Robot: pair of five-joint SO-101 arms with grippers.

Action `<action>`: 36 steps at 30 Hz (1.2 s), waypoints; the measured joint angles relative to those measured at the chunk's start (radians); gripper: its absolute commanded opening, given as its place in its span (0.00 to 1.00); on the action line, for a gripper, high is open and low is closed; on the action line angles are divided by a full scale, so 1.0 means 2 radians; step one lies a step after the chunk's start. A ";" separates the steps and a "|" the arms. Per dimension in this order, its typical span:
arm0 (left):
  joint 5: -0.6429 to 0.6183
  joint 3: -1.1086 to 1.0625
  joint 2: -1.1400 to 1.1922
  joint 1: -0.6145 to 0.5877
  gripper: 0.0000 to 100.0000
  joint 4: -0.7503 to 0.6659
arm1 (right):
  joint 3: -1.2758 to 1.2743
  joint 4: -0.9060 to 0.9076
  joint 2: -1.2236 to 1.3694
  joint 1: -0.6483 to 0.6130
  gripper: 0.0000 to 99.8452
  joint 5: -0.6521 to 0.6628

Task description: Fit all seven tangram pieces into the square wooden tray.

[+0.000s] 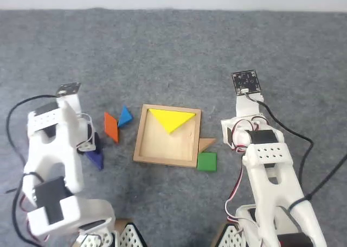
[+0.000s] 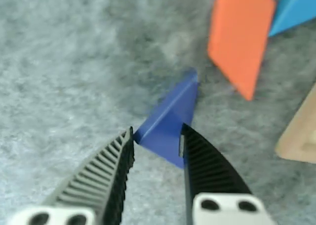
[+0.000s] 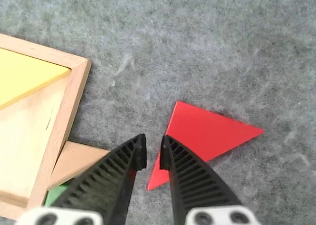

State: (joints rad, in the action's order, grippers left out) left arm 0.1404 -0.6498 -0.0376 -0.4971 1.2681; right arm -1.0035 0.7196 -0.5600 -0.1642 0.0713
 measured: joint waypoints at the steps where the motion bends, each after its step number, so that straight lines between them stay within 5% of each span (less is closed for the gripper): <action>1: -0.003 0.000 0.000 0.007 0.14 0.000 | 0.000 0.000 0.000 0.000 0.06 0.002; 36: -0.083 0.000 0.000 0.146 0.11 0.003 | 0.000 0.000 0.000 0.000 0.06 0.008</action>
State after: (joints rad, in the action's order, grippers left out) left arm -0.0253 -0.6498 -0.0376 -0.2056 1.2743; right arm -1.0035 0.7196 -0.5600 -0.1642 0.0867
